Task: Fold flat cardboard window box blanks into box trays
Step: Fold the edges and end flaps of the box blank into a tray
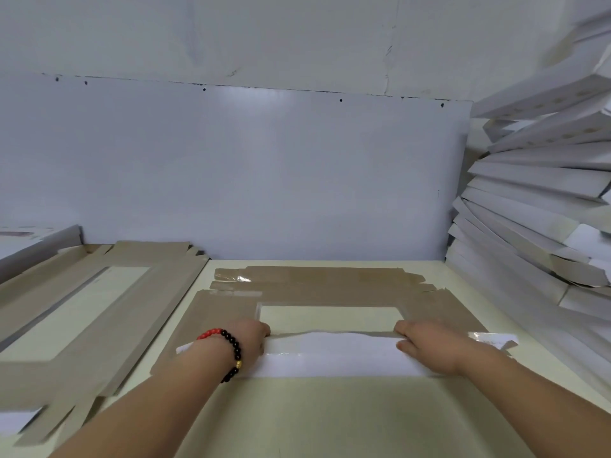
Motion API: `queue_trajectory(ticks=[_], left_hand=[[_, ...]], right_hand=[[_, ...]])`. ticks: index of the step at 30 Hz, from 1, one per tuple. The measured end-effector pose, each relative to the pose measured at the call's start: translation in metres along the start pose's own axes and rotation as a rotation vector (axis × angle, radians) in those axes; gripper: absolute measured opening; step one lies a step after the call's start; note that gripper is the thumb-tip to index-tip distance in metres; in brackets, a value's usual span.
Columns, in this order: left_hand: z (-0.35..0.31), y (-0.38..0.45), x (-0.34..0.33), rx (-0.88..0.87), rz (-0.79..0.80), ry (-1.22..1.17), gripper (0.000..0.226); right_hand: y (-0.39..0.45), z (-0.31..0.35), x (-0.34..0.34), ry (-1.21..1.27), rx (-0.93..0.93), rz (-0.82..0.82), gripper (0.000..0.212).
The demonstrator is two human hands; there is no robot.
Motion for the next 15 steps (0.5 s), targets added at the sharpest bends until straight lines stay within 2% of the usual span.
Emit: queue_trajectory(ticks=[2,3,5,7,10,13,15], left_hand=[[0.001,0.004,-0.005,0.033,-0.052,0.014,0.030],[0.002,0.007,-0.009,0.043,-0.080,0.016,0.037],[0.002,0.010,-0.018,0.052,-0.129,-0.001,0.069],[-0.001,0.008,-0.020,0.037,-0.201,-0.032,0.088],[-0.023,0.005,-0.023,-0.070,-0.240,-0.071,0.078],[-0.066,-0.002,-0.038,-0.211,-0.187,-0.100,0.069],[-0.088,-0.007,-0.049,-0.275,-0.160,-0.115,0.068]], right_hand=[[0.010,-0.003,-0.010,0.002,-0.038,-0.061,0.015],[0.013,-0.005,-0.019,0.012,-0.073,-0.078,0.023],[0.017,-0.007,-0.035,-0.021,-0.138,-0.099,0.042],[0.018,0.000,-0.044,-0.035,-0.147,-0.192,0.050],[0.014,0.037,-0.046,0.017,-0.055,-0.327,0.054],[0.005,0.101,-0.041,0.111,0.200,-0.455,0.054],[0.002,0.133,-0.047,0.262,0.304,-0.288,0.057]])
Point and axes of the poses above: each hand's wrist, its own y-axis towards the middle knuckle, its own x-axis out of the back of the hand, z = x × y, the point moved 7 cm from there along y, towards the middle knuckle, and after that the axes turned 1 degree about y, right-handed, at the moved point
